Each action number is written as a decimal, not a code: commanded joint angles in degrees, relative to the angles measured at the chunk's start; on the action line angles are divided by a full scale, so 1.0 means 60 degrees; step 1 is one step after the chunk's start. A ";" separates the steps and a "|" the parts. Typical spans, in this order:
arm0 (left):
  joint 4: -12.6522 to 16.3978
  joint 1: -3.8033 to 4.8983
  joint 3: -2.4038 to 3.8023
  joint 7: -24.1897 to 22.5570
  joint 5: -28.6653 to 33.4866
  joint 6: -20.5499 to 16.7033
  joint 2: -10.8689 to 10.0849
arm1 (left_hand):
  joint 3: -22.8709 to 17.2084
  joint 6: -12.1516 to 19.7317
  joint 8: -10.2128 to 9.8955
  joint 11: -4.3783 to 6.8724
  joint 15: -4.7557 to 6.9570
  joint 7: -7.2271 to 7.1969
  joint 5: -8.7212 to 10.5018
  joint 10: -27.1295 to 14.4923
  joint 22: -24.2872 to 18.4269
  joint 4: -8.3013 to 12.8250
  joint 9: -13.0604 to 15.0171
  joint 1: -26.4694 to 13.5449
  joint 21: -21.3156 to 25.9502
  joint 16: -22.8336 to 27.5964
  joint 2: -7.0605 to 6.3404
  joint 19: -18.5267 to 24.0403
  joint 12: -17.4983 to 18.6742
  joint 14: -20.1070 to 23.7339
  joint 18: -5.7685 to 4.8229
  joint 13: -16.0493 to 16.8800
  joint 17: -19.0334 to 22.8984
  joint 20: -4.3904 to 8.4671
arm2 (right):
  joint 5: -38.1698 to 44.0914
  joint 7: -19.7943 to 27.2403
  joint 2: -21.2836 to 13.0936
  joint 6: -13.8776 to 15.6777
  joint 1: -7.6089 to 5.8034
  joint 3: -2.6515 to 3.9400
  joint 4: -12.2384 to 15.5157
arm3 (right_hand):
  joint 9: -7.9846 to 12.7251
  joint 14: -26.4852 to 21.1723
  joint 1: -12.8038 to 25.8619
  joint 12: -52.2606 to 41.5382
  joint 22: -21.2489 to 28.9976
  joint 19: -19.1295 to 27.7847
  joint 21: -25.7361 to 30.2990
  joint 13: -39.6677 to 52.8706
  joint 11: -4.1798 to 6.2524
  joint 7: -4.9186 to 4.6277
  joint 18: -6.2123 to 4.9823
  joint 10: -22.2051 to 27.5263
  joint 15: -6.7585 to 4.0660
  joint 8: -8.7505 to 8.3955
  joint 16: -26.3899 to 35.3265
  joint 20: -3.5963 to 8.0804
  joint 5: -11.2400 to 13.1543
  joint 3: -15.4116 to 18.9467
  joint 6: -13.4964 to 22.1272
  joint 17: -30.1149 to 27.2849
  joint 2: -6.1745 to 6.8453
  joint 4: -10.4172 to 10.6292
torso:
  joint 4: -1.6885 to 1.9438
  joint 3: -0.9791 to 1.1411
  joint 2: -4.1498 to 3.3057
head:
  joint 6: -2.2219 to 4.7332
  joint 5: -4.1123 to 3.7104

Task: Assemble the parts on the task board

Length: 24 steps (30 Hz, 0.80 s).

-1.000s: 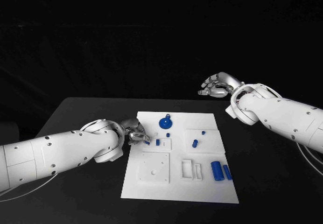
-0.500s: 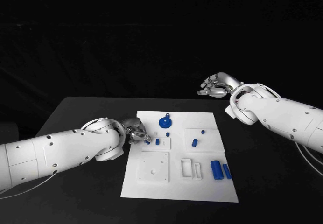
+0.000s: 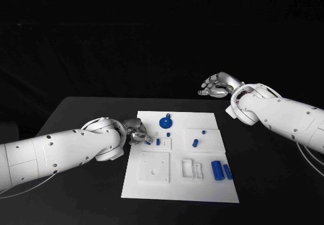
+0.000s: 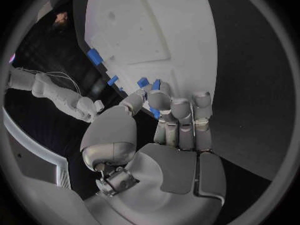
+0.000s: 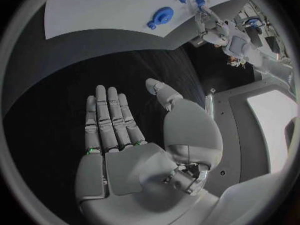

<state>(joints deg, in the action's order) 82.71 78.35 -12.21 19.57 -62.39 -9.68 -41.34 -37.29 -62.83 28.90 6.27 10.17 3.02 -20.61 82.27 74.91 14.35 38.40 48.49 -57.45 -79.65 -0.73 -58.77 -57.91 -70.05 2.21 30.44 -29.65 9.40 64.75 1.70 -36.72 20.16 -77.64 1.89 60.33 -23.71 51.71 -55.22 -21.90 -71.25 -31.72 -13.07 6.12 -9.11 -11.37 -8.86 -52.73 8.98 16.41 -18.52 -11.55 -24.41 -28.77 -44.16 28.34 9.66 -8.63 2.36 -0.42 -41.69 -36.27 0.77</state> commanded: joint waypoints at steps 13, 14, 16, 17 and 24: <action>-0.0007 -0.0101 -0.0088 0.0442 -0.0074 0.0793 -0.0038 | -0.0082 -0.1168 0.0076 0.0242 0.0264 -0.0753 -0.0045 -0.0216 0.0175 0.0043 -0.0029 -0.0025 -0.0054 -0.0049 0.0101 -0.0015 -0.0062 -0.0224 0.0135 -0.0017 -0.0013 0.1062 | 0.0004 0.0041 -0.0003 -0.0097 0.0003 0.0002 0.0009 | 0.0012 -0.0062 -0.0057 0.0000 -0.0020 0.0045 0.0042 -0.0027 -0.0057 -0.0155 -0.0059 0.0011 0.0021 0.0016 0.0031 0.0005 -0.0061 0.0065 0.0048 -0.0017 0.0007 -0.0016 | 0.0003 -0.0001 -0.0002 | -0.0005 0.0009; -0.0008 -0.0101 -0.0088 0.0438 -0.0074 0.0813 -0.0039 | -0.0061 -0.1186 0.0094 0.0245 0.0261 -0.0758 0.0032 -0.0210 0.0173 0.0008 -0.0036 -0.0072 -0.0059 -0.0064 0.0110 -0.0015 -0.0086 -0.0229 0.0133 -0.0013 -0.0017 0.1059 | 0.0004 0.0041 -0.0003 -0.0096 0.0003 0.0002 0.0006 | 0.0013 -0.0062 -0.0056 0.0000 -0.0021 0.0045 0.0042 -0.0028 -0.0058 -0.0155 -0.0059 0.0011 0.0022 0.0016 0.0031 0.0004 -0.0062 0.0066 0.0048 -0.0017 0.0007 -0.0015 | 0.0004 -0.0002 -0.0002 | -0.0006 0.0009; -0.0010 -0.0101 -0.0088 0.0445 -0.0074 0.0825 -0.0035 | -0.0029 -0.1213 0.0112 0.0255 0.0248 -0.0771 0.0318 -0.0220 0.0170 -0.0079 -0.0071 -0.0162 -0.0068 -0.0089 0.0102 -0.0004 -0.0135 -0.0222 0.0138 -0.0004 -0.0024 0.1059 | 0.0004 0.0044 -0.0005 -0.0095 0.0003 0.0002 0.0007 | 0.0016 -0.0062 -0.0033 -0.0002 -0.0026 0.0044 0.0047 -0.0037 -0.0059 -0.0157 -0.0061 0.0010 0.0022 0.0017 0.0032 0.0000 -0.0081 0.0072 0.0048 -0.0019 0.0006 0.0005 | -0.0001 -0.0001 0.0000 | -0.0015 0.0006; -0.0009 -0.0101 -0.0088 0.0445 -0.0074 0.0838 -0.0034 | -0.0025 -0.1217 0.0115 0.0256 0.0244 -0.0772 0.0386 -0.0229 0.0169 -0.0108 -0.0088 -0.0185 -0.0070 -0.0095 0.0088 0.0002 -0.0148 -0.0217 0.0140 -0.0003 -0.0024 0.1059 | 0.0004 0.0044 -0.0003 -0.0095 0.0003 0.0002 0.0007 | 0.0017 -0.0061 -0.0021 -0.0004 -0.0029 0.0043 0.0050 -0.0044 -0.0060 -0.0156 -0.0062 0.0010 0.0023 0.0019 0.0032 -0.0002 -0.0101 0.0073 0.0048 -0.0021 0.0003 0.0018 | 0.0001 -0.0002 0.0001 | -0.0015 0.0003; -0.0003 -0.0101 -0.0088 0.0460 -0.0074 0.0937 -0.0028 | -0.0017 -0.1253 0.0137 0.0262 0.0231 -0.0777 0.0481 -0.0241 0.0164 -0.0239 -0.0135 -0.0269 -0.0079 -0.0123 0.0108 0.0015 -0.0198 -0.0219 0.0144 0.0000 -0.0030 0.1056 | 0.0003 0.0045 -0.0007 -0.0100 0.0004 0.0002 0.0005 | 0.0025 -0.0062 0.0005 -0.0011 -0.0043 0.0041 0.0063 -0.0066 -0.0059 -0.0157 -0.0070 0.0008 0.0023 0.0022 0.0032 -0.0006 -0.0169 0.0078 0.0050 -0.0025 0.0009 0.0050 | -0.0005 0.0004 -0.0001 | -0.0020 0.0002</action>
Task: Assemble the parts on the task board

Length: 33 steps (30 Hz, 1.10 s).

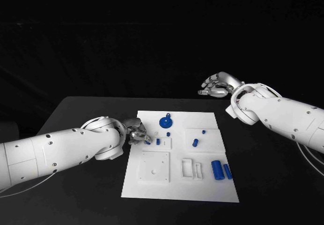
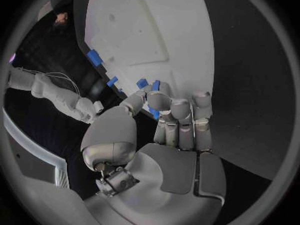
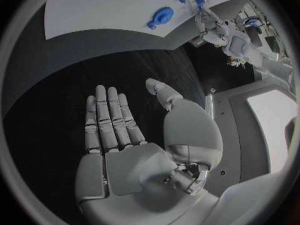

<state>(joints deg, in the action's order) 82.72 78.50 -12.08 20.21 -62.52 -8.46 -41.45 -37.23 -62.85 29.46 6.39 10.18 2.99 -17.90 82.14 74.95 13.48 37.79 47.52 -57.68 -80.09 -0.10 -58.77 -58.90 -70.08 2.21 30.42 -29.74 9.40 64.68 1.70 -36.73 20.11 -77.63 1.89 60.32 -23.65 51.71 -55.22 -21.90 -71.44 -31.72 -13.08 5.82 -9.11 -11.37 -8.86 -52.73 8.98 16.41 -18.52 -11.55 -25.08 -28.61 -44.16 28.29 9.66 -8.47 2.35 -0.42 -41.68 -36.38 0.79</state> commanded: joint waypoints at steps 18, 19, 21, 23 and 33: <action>-0.0033 -0.0124 -0.0109 0.0374 -0.0050 0.0866 0.0059 | 0.0041 -0.1333 0.0138 0.0273 0.0209 -0.0813 0.0642 -0.0256 0.0159 -0.0371 -0.0138 -0.0408 -0.0089 -0.0156 0.0031 0.0040 -0.0219 -0.0232 0.0174 0.0043 -0.0049 0.1063 | 0.0006 0.0056 0.0007 -0.0106 0.0017 0.0002 -0.0012 | 0.0024 -0.0062 0.0037 -0.0019 -0.0029 0.0039 0.0080 -0.0047 -0.0058 -0.0156 -0.0080 0.0007 0.0023 0.0027 0.0031 -0.0013 -0.0144 0.0051 0.0051 -0.0022 0.0006 0.0076 | -0.0002 0.0009 -0.0001 | -0.0013 -0.0008; -0.0037 -0.0124 -0.0109 0.0376 -0.0050 0.0862 0.0064 | 0.0040 -0.1333 0.0145 0.0274 0.0210 -0.0814 0.0732 -0.0262 0.0158 -0.0402 -0.0150 -0.0423 -0.0091 -0.0159 0.0009 0.0044 -0.0231 -0.0229 0.0177 0.0042 -0.0049 0.1063 | 0.0005 0.0057 0.0009 -0.0109 0.0018 0.0002 -0.0014 | 0.0024 -0.0062 0.0037 -0.0020 -0.0030 0.0038 0.0080 -0.0048 -0.0058 -0.0156 -0.0081 0.0006 0.0023 0.0028 0.0031 -0.0013 -0.0147 0.0051 0.0051 -0.0022 0.0005 0.0078 | -0.0002 0.0009 -0.0001 | -0.0013 -0.0008; -0.0047 -0.0124 -0.0108 0.0367 -0.0050 0.0833 0.0067 | 0.0045 -0.1329 0.0164 0.0276 0.0213 -0.0820 0.1198 -0.0275 0.0154 -0.0492 -0.0178 -0.0456 -0.0098 -0.0168 -0.0041 0.0051 -0.0258 -0.0224 0.0188 0.0038 -0.0049 0.1064 | 0.0003 0.0058 0.0021 -0.0109 0.0022 0.0002 -0.0019 | 0.0025 -0.0062 0.0038 -0.0021 -0.0031 0.0038 0.0081 -0.0049 -0.0058 -0.0155 -0.0081 0.0006 0.0023 0.0029 0.0031 -0.0013 -0.0150 0.0050 0.0050 -0.0023 0.0002 0.0081 | -0.0001 0.0008 -0.0003 | -0.0011 -0.0016; -0.0059 -0.0124 -0.0108 0.0362 -0.0050 0.0812 0.0074 | 0.0037 -0.1326 0.0177 0.0281 0.0216 -0.0816 0.1430 -0.0285 0.0152 -0.0549 -0.0196 -0.0461 -0.0101 -0.0169 -0.0074 0.0058 -0.0269 -0.0218 0.0195 0.0032 -0.0047 0.1065 | 0.0003 0.0059 0.0023 -0.0109 0.0023 0.0002 -0.0019 | 0.0025 -0.0062 0.0040 -0.0021 -0.0031 0.0039 0.0082 -0.0050 -0.0058 -0.0155 -0.0081 0.0006 0.0023 0.0029 0.0031 -0.0014 -0.0153 0.0051 0.0050 -0.0023 0.0001 0.0082 | -0.0005 0.0006 0.0000 | -0.0003 -0.0008; -0.0092 -0.0124 -0.0106 0.0388 -0.0145 0.0831 0.0077 | -0.0064 -0.1306 0.0213 0.0279 0.0225 -0.0813 0.1429 -0.0298 0.0159 -0.0382 -0.0238 -0.0180 -0.0129 -0.0175 -0.0094 0.0071 -0.0296 -0.0210 0.0218 0.0010 -0.0041 0.1067 | -0.0023 0.0063 0.0023 -0.0118 0.0040 0.0002 -0.0030 | 0.0029 -0.0062 0.0060 -0.0026 -0.0039 0.0038 0.0089 -0.0062 -0.0059 -0.0155 -0.0084 0.0004 0.0024 0.0032 0.0030 -0.0018 -0.0171 0.0059 0.0050 -0.0025 0.0004 0.0105 | -0.0008 0.0004 0.0000 | -0.0013 -0.0015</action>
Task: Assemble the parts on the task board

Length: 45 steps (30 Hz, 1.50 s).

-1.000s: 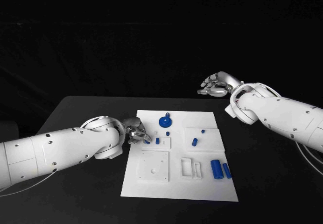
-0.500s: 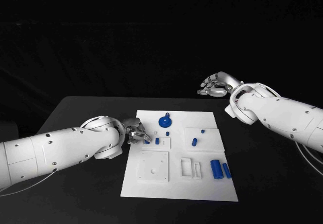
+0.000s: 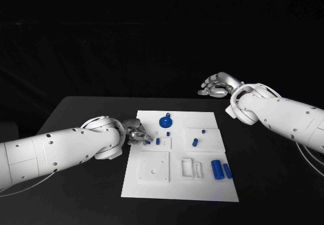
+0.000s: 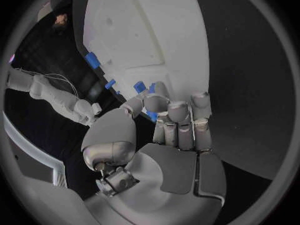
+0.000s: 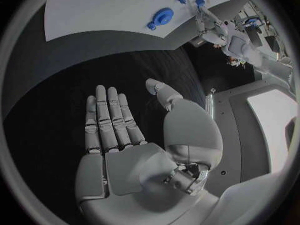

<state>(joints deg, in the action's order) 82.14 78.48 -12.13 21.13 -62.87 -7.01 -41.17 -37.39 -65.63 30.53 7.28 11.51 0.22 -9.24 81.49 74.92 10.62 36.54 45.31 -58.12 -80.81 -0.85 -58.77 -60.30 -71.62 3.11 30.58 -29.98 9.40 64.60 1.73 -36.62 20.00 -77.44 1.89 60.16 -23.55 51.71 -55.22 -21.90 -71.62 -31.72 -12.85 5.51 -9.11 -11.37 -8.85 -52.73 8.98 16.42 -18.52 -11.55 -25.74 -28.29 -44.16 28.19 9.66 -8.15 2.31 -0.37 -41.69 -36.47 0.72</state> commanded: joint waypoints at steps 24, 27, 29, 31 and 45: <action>0.0075 -0.0122 -0.0093 0.0165 -0.0270 0.0687 0.0072 | -0.0039 -0.0836 0.0130 0.0125 -0.0038 -0.0342 -0.0852 -0.0190 0.0146 0.0235 -0.0124 0.0510 -0.0090 -0.0080 0.0101 0.0076 -0.0118 0.0038 0.0052 -0.0076 0.0013 0.1037 | -0.0017 0.0070 0.0022 -0.0110 0.0041 0.0002 -0.0011 | 0.0021 -0.0064 0.0108 -0.0034 -0.0028 0.0037 0.0069 -0.0040 -0.0059 -0.0156 -0.0095 0.0004 0.0024 0.0036 0.0031 -0.0025 -0.0095 0.0018 0.0054 -0.0014 -0.0003 0.0119 | 0.0001 -0.0002 0.0000 | -0.0029 -0.0020; 0.0087 -0.0122 -0.0093 0.0176 -0.0405 0.0729 0.0079 | -0.0039 -0.0837 0.0156 0.0130 -0.0045 -0.0348 -0.1237 -0.0196 0.0148 0.0299 -0.0144 0.0526 -0.0103 -0.0092 0.0158 0.0079 -0.0135 0.0036 0.0051 -0.0087 0.0013 0.1037 | -0.0019 0.0071 0.0020 -0.0116 0.0042 0.0002 -0.0005 | 0.0022 -0.0065 0.0113 -0.0034 -0.0030 0.0037 0.0071 -0.0043 -0.0059 -0.0156 -0.0095 0.0005 0.0025 0.0036 0.0031 -0.0026 -0.0100 0.0019 0.0055 -0.0015 -0.0003 0.0125 | 0.0002 0.0002 0.0002 | -0.0030 -0.0022; 0.0092 -0.0122 -0.0092 0.0187 -0.0487 0.0768 0.0083 | -0.0045 -0.0838 0.0175 0.0137 -0.0050 -0.0352 -0.1555 -0.0200 0.0150 0.0362 -0.0160 0.0533 -0.0115 -0.0105 0.0202 0.0079 -0.0149 0.0030 0.0050 -0.0094 0.0010 0.1036 | -0.0020 0.0071 0.0016 -0.0113 0.0042 0.0002 -0.0004 | 0.0023 -0.0065 0.0117 -0.0035 -0.0032 0.0037 0.0072 -0.0046 -0.0059 -0.0157 -0.0096 0.0005 0.0025 0.0036 0.0031 -0.0027 -0.0103 0.0020 0.0056 -0.0015 -0.0003 0.0132 | 0.0001 0.0001 0.0001 | -0.0035 -0.0020; 0.0083 -0.0122 -0.0091 0.0199 -0.0626 0.0800 0.0086 | -0.0047 -0.0844 0.0196 0.0145 -0.0052 -0.0361 -0.1795 -0.0201 0.0151 0.0428 -0.0174 0.0539 -0.0129 -0.0115 0.0225 0.0073 -0.0167 0.0025 0.0052 -0.0099 0.0008 0.1037 | -0.0024 0.0072 0.0013 -0.0113 0.0042 0.0002 -0.0005 | 0.0024 -0.0065 0.0124 -0.0036 -0.0034 0.0038 0.0075 -0.0050 -0.0059 -0.0157 -0.0097 0.0005 0.0025 0.0037 0.0031 -0.0028 -0.0108 0.0022 0.0056 -0.0016 0.0000 0.0141 | 0.0003 -0.0003 -0.0002 | -0.0033 -0.0018; 0.0080 -0.0122 -0.0089 0.0218 -0.0660 0.0828 0.0094 | -0.0035 -0.0851 0.0221 0.0153 -0.0059 -0.0370 -0.1894 -0.0197 0.0149 0.0471 -0.0190 0.0520 -0.0145 -0.0133 0.0252 0.0062 -0.0196 0.0012 0.0050 -0.0100 0.0005 0.1037 | -0.0036 0.0070 0.0000 -0.0110 0.0043 0.0002 0.0006 | 0.0031 -0.0068 0.0142 -0.0041 -0.0047 0.0038 0.0089 -0.0070 -0.0060 -0.0157 -0.0105 0.0007 0.0025 0.0039 0.0032 -0.0031 -0.0154 0.0019 0.0060 -0.0020 0.0002 0.0187 | 0.0009 -0.0011 -0.0003 | -0.0024 -0.0027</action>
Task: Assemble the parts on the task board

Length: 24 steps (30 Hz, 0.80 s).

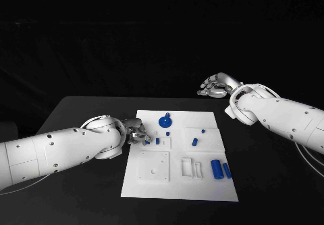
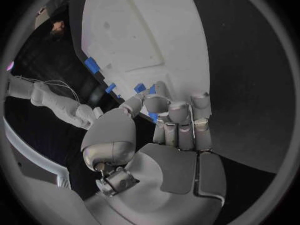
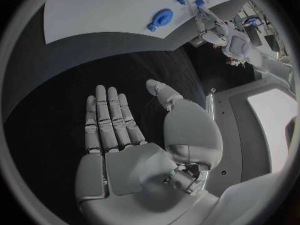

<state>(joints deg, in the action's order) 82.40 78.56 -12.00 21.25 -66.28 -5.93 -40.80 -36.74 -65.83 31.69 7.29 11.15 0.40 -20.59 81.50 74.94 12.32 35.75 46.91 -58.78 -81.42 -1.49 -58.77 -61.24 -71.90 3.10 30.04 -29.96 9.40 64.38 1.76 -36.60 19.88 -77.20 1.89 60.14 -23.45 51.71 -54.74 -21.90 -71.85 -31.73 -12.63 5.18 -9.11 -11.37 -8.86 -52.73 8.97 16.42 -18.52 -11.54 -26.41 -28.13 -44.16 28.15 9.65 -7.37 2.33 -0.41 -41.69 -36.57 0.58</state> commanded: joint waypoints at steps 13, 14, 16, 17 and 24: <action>-0.0010 -0.0134 -0.0110 0.0179 0.0100 0.0489 0.0053 | 0.0045 -0.0772 0.0087 0.0134 0.0033 -0.0390 0.1666 -0.0224 0.0110 -0.0614 -0.0163 -0.0325 0.0009 -0.0003 -0.0118 0.0080 -0.0081 0.0079 0.0072 -0.0073 0.0036 0.1045 | 0.0000 0.0065 0.0011 -0.0067 0.0002 0.0002 -0.0002 | 0.0019 -0.0072 0.0064 -0.0043 -0.0016 0.0042 0.0061 -0.0025 -0.0060 -0.0157 -0.0108 0.0009 0.0026 0.0040 0.0033 -0.0033 -0.0066 -0.0008 0.0063 -0.0016 0.0014 0.0071 | 0.0010 -0.0002 0.0001 | -0.0005 -0.0012; -0.0012 -0.0134 -0.0110 0.0179 0.0108 0.0489 0.0055 | 0.0048 -0.0772 0.0088 0.0134 0.0034 -0.0389 0.1669 -0.0223 0.0111 -0.0632 -0.0164 -0.0340 0.0010 -0.0002 -0.0135 0.0081 -0.0082 0.0079 0.0073 -0.0074 0.0037 0.1045 | 0.0000 0.0066 0.0013 -0.0070 0.0002 0.0002 -0.0005 | 0.0019 -0.0072 0.0064 -0.0043 -0.0016 0.0042 0.0061 -0.0025 -0.0060 -0.0157 -0.0108 0.0009 0.0026 0.0040 0.0033 -0.0033 -0.0066 -0.0008 0.0063 -0.0016 0.0014 0.0071 | 0.0010 -0.0002 0.0001 | -0.0005 -0.0012; -0.0015 -0.0134 -0.0110 0.0181 0.0109 0.0489 0.0057 | 0.0058 -0.0769 0.0091 0.0133 0.0037 -0.0389 0.1682 -0.0225 0.0110 -0.0679 -0.0169 -0.0381 0.0012 -0.0003 -0.0184 0.0083 -0.0082 0.0079 0.0074 -0.0078 0.0038 0.1045 | 0.0000 0.0066 0.0013 -0.0074 0.0002 0.0002 -0.0003 | 0.0020 -0.0075 0.0064 -0.0043 -0.0018 0.0044 0.0064 -0.0028 -0.0060 -0.0158 -0.0108 0.0010 0.0027 0.0040 0.0035 -0.0033 -0.0070 -0.0007 0.0064 -0.0017 0.0019 0.0074 | 0.0007 -0.0001 0.0000 | -0.0008 -0.0010; -0.0016 -0.0134 -0.0110 0.0181 0.0109 0.0492 0.0057 | 0.0073 -0.0765 0.0096 0.0134 0.0041 -0.0389 0.1713 -0.0224 0.0111 -0.0741 -0.0174 -0.0438 0.0013 -0.0002 -0.0261 0.0082 -0.0085 0.0079 0.0076 -0.0083 0.0039 0.1047 | 0.0000 0.0066 0.0014 -0.0075 0.0002 0.0002 -0.0001 | 0.0020 -0.0077 0.0064 -0.0043 -0.0019 0.0046 0.0065 -0.0029 -0.0060 -0.0158 -0.0108 0.0011 0.0028 0.0040 0.0036 -0.0034 -0.0071 -0.0007 0.0065 -0.0017 0.0021 0.0075 | 0.0006 0.0000 0.0001 | -0.0008 -0.0010; -0.0019 -0.0134 -0.0110 0.0187 0.0109 0.0505 0.0069 | 0.0068 -0.0755 0.0113 0.0137 0.0055 -0.0392 0.1808 -0.0225 0.0114 -0.0882 -0.0189 -0.0518 0.0013 -0.0002 -0.0451 0.0081 -0.0091 0.0081 0.0091 -0.0098 0.0043 0.1055 | 0.0000 0.0069 0.0011 -0.0074 0.0002 0.0002 -0.0003 | 0.0023 -0.0085 0.0064 -0.0044 -0.0023 0.0052 0.0072 -0.0035 -0.0062 -0.0159 -0.0108 0.0013 0.0031 0.0040 0.0040 -0.0036 -0.0079 -0.0006 0.0068 -0.0020 0.0028 0.0083 | -0.0001 0.0002 0.0000 | 0.0000 -0.0006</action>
<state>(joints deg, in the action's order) 82.09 78.20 -12.34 21.72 -66.11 -5.60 -40.60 -36.32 -70.63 32.25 7.94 11.11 -1.95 -9.93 80.02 74.92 7.29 34.73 43.70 -58.78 -81.42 -3.77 -58.65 -61.46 -71.59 3.11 29.50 -29.78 9.52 64.31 1.76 -36.56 19.87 -77.20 1.89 60.10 -23.41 51.55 -54.74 -21.90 -71.90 -31.73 -12.41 5.00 -9.11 -11.37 -8.86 -52.73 9.14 16.42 -18.52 -11.54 -26.63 -28.29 -44.17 28.10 9.65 -7.22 2.36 -0.41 -41.69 -36.62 0.53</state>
